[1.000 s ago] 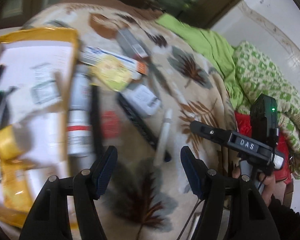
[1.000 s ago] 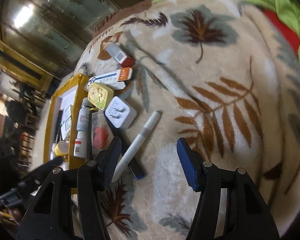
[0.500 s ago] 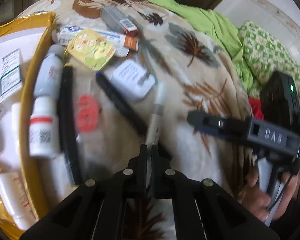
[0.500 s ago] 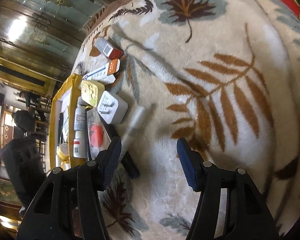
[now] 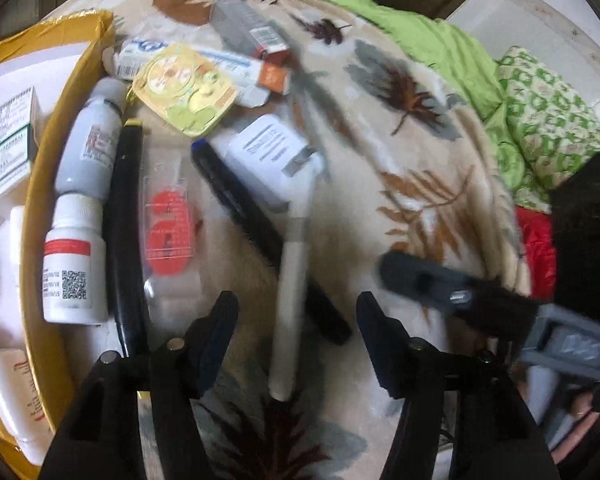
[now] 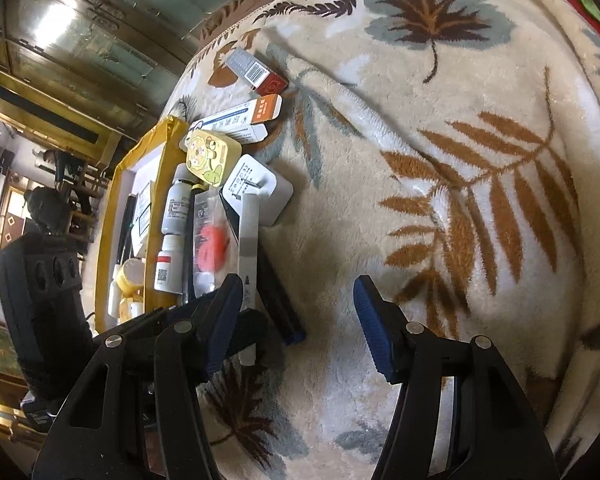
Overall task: Organize objects
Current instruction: 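Move both tools back over the pile of items, then grasp the white marker with the left tool while the right tool grasps a blue-tipped black marker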
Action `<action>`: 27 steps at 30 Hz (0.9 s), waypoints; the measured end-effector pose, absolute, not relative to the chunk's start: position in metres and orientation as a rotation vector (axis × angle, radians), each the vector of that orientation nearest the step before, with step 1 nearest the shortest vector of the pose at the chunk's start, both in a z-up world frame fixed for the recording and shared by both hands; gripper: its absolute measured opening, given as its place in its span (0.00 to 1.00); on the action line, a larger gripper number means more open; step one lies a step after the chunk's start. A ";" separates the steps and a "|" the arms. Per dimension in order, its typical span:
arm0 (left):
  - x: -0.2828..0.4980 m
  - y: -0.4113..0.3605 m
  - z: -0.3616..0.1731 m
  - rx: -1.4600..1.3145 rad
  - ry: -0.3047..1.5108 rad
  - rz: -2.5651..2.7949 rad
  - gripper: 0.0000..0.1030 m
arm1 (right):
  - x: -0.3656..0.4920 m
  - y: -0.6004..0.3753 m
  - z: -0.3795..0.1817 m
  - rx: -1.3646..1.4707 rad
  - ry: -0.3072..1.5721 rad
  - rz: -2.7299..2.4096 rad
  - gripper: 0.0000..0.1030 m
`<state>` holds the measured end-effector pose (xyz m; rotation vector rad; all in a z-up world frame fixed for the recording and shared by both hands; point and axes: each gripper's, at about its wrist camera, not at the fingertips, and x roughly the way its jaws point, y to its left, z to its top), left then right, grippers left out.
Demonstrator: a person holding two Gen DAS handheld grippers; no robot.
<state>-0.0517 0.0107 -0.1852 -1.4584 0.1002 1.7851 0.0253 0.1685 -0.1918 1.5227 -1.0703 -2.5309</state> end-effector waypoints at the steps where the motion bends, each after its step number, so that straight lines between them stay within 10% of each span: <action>1: -0.053 0.008 -0.187 -1.451 0.100 1.808 0.40 | 0.025 0.170 -0.192 1.519 -1.077 -2.532 0.57; 5: -0.052 0.000 -0.187 -1.441 0.060 1.753 0.11 | 0.022 0.170 -0.193 1.523 -1.087 -2.528 0.57; 19: -0.043 -0.067 -0.184 -1.514 -0.042 1.777 0.10 | -0.002 0.112 -0.195 1.451 -0.531 -2.606 0.56; 27: -0.034 -0.062 -0.191 -1.509 0.041 1.780 0.10 | -0.007 0.059 -0.207 1.576 -0.040 -2.724 0.32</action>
